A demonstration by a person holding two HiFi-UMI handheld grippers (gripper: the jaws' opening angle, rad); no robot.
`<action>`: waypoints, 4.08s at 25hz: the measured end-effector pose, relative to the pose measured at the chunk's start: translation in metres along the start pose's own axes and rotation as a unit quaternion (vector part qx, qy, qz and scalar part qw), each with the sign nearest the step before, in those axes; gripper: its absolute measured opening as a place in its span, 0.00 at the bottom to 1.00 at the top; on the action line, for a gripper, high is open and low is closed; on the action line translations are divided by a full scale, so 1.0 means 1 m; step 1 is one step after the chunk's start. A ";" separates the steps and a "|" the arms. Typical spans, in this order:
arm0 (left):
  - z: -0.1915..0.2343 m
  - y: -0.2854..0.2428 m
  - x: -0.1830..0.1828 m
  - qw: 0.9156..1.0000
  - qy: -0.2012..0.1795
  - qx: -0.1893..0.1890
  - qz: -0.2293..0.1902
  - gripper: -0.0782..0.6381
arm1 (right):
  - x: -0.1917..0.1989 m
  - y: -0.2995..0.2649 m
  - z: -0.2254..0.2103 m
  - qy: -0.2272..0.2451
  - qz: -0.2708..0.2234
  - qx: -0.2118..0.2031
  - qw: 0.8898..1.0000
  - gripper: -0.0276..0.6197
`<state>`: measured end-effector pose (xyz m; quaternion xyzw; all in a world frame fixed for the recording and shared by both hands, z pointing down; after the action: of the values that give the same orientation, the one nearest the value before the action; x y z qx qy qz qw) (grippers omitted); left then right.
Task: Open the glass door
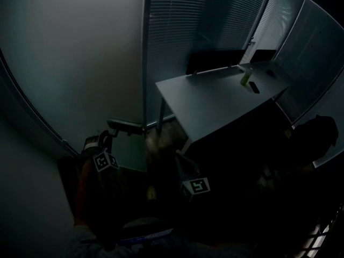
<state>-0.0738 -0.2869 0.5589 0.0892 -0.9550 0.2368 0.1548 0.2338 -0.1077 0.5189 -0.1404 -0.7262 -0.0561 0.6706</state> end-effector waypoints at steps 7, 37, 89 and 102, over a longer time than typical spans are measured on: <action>-0.009 0.027 0.010 1.000 -0.015 0.009 -0.008 0.29 | 0.005 0.025 0.018 0.000 0.001 0.006 1.000 0.05; -0.035 0.093 0.055 0.998 -0.027 0.028 -0.055 0.29 | 0.014 0.060 0.107 0.003 0.018 0.018 1.000 0.05; -0.060 0.267 0.173 0.986 -0.085 0.058 -0.131 0.29 | 0.044 0.150 0.297 -0.017 0.001 0.095 0.995 0.05; -0.058 0.289 0.195 0.989 -0.087 0.053 -0.110 0.29 | 0.043 0.154 0.317 -0.018 0.002 0.082 0.996 0.05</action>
<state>-0.3120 -0.0262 0.5510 0.2221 -0.9352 0.2604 0.0912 -0.0292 0.1304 0.5153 -0.0869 -0.7400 0.0076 0.6670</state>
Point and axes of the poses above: the fingertips, and each gripper's own axes: y backward along the fingers, z to its left, x out of its underside, the point moved 9 cm from there along y, backward along the fingers, and after that the axes turned 1 degree about x, right-handed, at the moved point
